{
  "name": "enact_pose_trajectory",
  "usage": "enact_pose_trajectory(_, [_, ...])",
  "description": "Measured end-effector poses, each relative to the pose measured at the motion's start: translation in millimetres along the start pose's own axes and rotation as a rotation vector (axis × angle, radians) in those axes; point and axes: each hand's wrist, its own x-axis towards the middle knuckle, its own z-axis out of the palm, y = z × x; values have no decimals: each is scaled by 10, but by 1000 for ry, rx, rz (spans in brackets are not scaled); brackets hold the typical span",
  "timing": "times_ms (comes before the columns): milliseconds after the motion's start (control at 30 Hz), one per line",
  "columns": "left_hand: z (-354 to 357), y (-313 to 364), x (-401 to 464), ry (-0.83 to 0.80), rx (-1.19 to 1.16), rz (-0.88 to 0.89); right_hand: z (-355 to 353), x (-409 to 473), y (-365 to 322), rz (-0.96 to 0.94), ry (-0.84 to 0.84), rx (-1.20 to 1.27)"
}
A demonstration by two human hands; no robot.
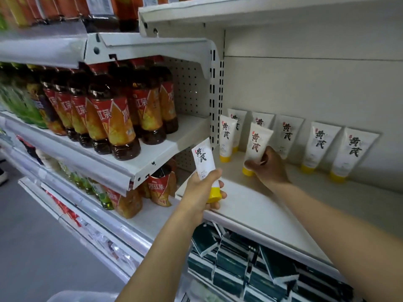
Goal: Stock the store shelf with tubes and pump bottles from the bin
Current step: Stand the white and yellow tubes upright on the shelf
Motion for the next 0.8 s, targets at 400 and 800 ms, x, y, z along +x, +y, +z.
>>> enact_pose_trajectory(400, [23,18,168,49,-4,3,114,168,-7,-44,5,-51])
enact_pose_trajectory(800, [27,13,111,40,-17,21,39,186,-1,-61,-78,-83])
